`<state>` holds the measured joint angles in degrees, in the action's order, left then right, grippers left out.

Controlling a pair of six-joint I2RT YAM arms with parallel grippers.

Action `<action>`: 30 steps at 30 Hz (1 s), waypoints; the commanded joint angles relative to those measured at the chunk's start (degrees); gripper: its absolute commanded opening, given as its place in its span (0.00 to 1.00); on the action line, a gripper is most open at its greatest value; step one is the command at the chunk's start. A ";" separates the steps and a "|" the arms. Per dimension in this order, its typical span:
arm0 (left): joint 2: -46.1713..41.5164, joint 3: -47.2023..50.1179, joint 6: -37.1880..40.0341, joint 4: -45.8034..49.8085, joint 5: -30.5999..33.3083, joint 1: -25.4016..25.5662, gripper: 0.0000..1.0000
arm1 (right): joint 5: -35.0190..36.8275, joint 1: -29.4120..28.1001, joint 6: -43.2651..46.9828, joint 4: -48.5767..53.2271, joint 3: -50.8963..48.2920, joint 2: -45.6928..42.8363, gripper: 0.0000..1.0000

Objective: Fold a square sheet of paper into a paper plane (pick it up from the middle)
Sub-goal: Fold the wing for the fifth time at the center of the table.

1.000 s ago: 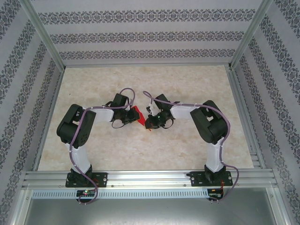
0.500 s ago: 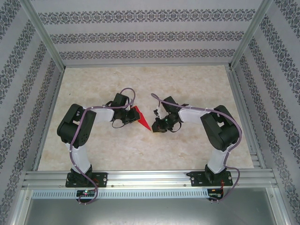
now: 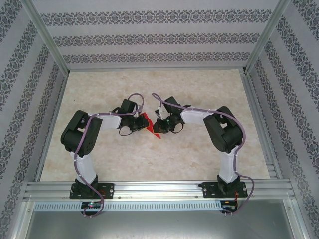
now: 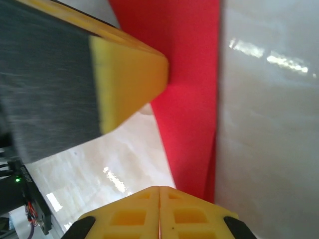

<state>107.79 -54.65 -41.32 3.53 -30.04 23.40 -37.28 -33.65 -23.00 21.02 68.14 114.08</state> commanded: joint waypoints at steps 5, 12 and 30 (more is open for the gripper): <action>0.74 -0.22 3.31 0.13 -0.84 0.07 0.11 | 2.78 -0.11 0.06 1.02 -1.58 2.22 0.08; -2.88 1.82 0.99 -6.58 -7.10 1.60 0.13 | 4.03 -0.10 -0.10 1.77 -2.46 3.06 0.06; -2.14 2.20 5.34 -0.08 3.67 3.69 0.11 | 5.41 0.25 0.30 3.15 -3.32 3.34 0.05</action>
<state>106.02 -51.37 -39.79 -0.14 -31.18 26.72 -36.49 -33.63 -22.98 20.53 67.09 115.15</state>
